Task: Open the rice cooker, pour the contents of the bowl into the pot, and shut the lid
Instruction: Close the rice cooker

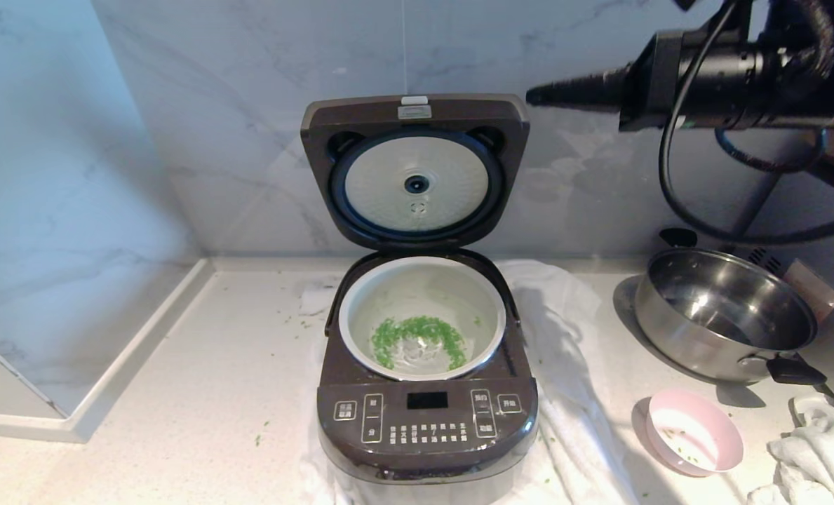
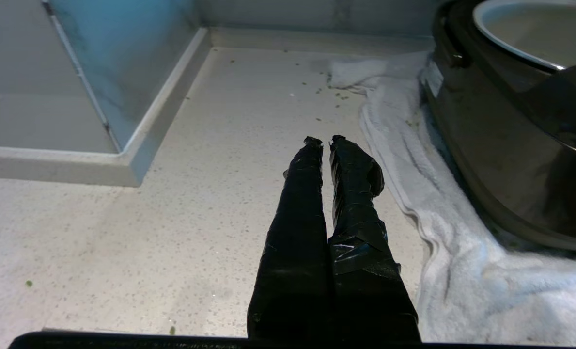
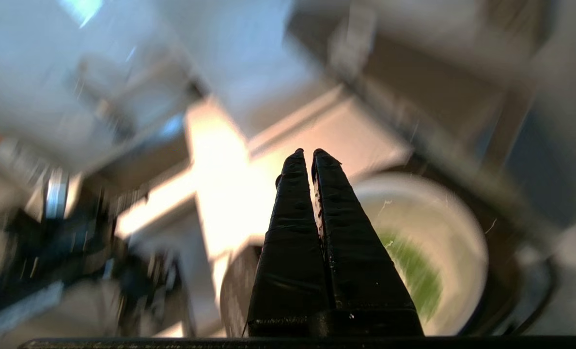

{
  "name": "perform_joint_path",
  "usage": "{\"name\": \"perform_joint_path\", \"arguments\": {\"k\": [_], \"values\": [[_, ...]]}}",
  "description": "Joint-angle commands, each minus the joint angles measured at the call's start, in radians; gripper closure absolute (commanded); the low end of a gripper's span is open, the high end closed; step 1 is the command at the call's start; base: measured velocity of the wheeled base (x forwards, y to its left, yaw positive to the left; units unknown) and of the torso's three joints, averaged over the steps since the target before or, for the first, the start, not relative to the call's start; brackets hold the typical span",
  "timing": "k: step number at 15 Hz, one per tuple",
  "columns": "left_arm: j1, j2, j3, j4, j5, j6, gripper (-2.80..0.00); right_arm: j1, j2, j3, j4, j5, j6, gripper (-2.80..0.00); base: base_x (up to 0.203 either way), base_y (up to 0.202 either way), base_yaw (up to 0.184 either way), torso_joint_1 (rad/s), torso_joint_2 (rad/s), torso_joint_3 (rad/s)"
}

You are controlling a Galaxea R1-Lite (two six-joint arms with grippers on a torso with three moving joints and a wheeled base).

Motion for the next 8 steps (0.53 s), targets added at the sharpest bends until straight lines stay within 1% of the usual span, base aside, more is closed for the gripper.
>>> {"name": "perform_joint_path", "arguments": {"k": [1,2,3,4,5,6,7,8], "values": [[0.000,0.000,0.006,0.000,0.000,0.000,0.00,0.020,0.020,-0.166,0.065,-0.120,0.032,0.00,0.000,0.000,0.000,0.000,0.00,0.000],[0.000,0.000,0.006,0.000,0.000,0.000,0.00,0.041,0.043,-0.231,0.104,-0.205,0.027,0.00,0.000,0.000,0.000,0.000,0.00,0.000],[0.000,0.000,0.005,0.000,0.000,0.000,0.00,0.071,0.065,-0.255,0.142,-0.326,0.010,0.00,0.000,0.000,0.000,0.000,0.00,0.000],[0.000,0.000,0.006,0.000,0.000,0.000,0.00,0.107,0.091,-0.245,0.173,-0.480,-0.005,0.00,0.000,0.000,0.000,0.000,0.00,0.000],[0.000,0.000,0.006,0.000,0.000,0.000,0.00,0.142,0.126,-0.234,0.193,-0.612,-0.019,0.00,0.000,0.000,0.000,0.000,0.00,0.000],[0.000,0.000,0.006,0.000,0.000,0.000,0.00,0.165,0.162,-0.228,0.200,-0.679,-0.031,0.00,0.000,0.000,0.000,0.000,0.00,0.000],[0.000,0.000,0.006,0.000,0.000,0.000,0.00,0.173,0.192,-0.224,0.190,-0.696,-0.037,0.00,0.000,0.000,0.000,0.000,0.00,0.000],[0.000,0.000,0.005,0.000,0.000,0.000,0.00,0.178,0.218,-0.216,0.152,-0.698,-0.041,0.00,0.000,0.000,0.000,0.000,0.00,0.000]]}}
